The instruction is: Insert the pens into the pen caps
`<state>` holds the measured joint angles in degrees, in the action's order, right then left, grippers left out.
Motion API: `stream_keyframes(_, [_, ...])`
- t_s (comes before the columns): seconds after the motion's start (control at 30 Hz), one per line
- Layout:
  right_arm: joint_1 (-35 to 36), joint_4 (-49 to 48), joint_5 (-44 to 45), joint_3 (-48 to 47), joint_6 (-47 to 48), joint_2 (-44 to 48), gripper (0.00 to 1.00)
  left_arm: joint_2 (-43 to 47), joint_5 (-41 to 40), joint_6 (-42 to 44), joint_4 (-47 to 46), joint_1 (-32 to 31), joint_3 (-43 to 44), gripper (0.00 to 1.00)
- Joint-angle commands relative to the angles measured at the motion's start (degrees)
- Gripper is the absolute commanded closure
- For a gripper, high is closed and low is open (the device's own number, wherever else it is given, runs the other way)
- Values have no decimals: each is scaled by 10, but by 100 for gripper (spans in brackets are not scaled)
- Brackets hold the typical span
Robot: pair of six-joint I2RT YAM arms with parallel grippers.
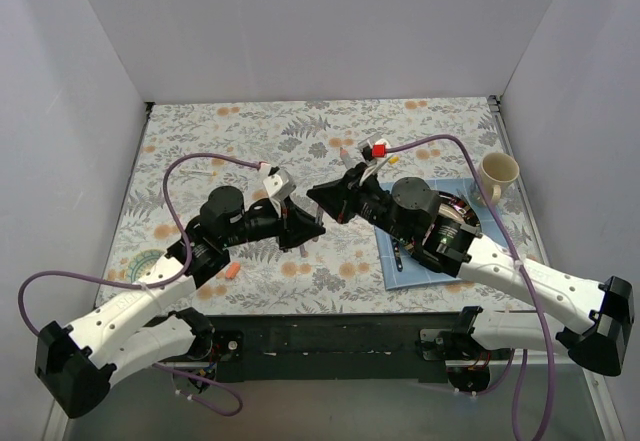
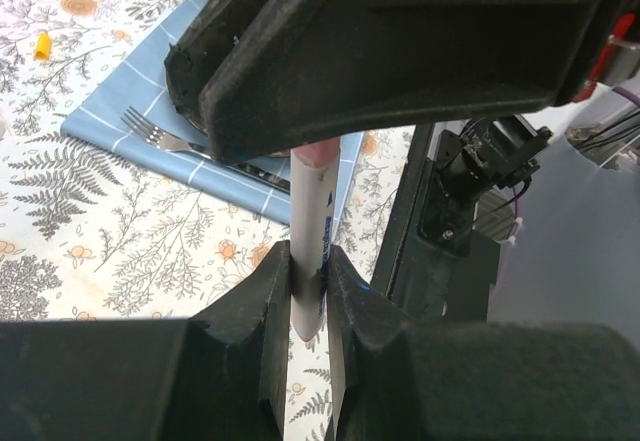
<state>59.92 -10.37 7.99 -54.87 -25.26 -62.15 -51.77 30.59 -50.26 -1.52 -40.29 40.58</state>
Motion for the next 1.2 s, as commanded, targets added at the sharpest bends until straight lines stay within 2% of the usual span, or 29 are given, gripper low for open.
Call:
stream_keyframes(0.0, [23,51,-61,11,-37,-16,99,-16,-85,21,-42,8,53,100])
stream_keyframes(0.2, [24,15,-118,63,-24,3,99,-18,-46,16,-63,21,62,100])
stream_keyframes(0.43, [24,40,-120,80,39,30,99,-19,25,-4,-91,42,54,100])
stream_keyframes(0.63, [24,94,-149,62,34,1,99,-29,8,-3,-100,43,63,100])
stream_keyframes(0.77, [24,134,-112,66,2,-3,99,-32,-18,-1,-104,48,64,100])
stream_keyframes(1.17, [27,147,-97,87,-10,-14,99,-49,-6,-12,-116,87,76,100])
